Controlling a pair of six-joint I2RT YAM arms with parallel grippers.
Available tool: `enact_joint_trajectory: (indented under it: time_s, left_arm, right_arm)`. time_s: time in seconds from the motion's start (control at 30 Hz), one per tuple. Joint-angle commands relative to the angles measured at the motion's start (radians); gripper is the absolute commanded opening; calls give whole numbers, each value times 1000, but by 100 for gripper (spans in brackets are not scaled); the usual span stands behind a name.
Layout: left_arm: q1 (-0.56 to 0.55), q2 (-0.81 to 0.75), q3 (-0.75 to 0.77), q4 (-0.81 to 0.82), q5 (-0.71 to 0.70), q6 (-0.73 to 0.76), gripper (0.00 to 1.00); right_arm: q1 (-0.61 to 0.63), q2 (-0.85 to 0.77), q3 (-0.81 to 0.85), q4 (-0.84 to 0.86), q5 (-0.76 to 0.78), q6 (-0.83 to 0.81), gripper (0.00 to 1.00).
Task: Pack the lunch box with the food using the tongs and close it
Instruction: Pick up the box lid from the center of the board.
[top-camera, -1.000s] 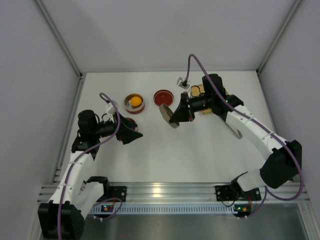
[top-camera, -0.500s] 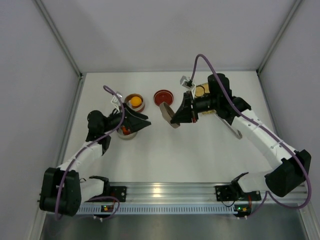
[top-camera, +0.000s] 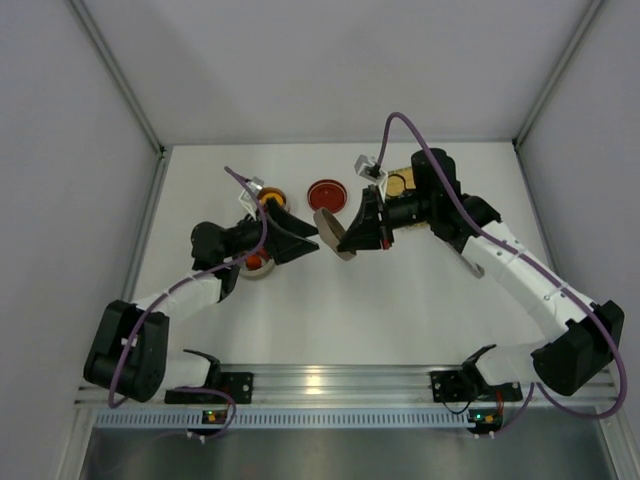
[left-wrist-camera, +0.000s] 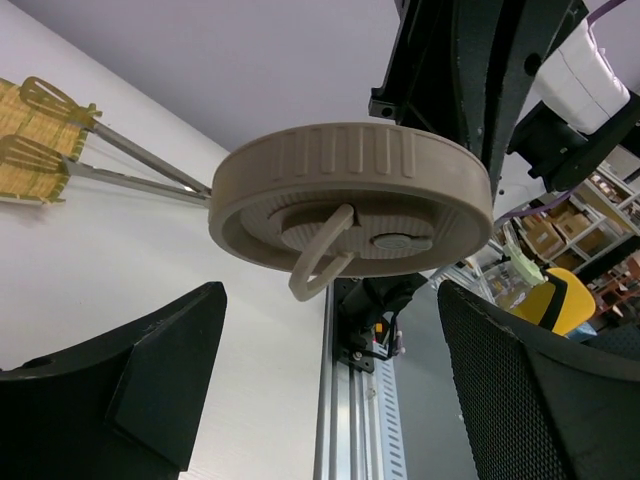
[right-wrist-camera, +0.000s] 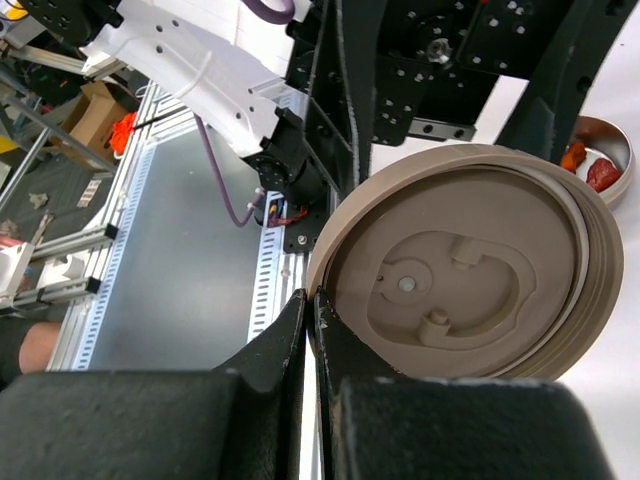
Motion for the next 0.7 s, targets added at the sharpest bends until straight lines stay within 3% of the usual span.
enact_joint_trajectory:
  time_s: [0.0, 0.17, 0.37, 0.67]
  left_arm:
    - [-9, 18, 43, 79, -4, 62, 91]
    - [-36, 35, 60, 53, -11, 85, 90]
    - [-38, 46, 73, 131, -24, -1, 86]
    - [-53, 8, 52, 125, -13, -36, 61]
  right_arm:
    - [28, -42, 53, 30, -19, -17, 0]
    - [33, -45, 53, 36, -25, -7, 0]
    - [38, -43, 60, 35, -18, -7, 0]
    - [36, -42, 63, 63, -1, 18, 0]
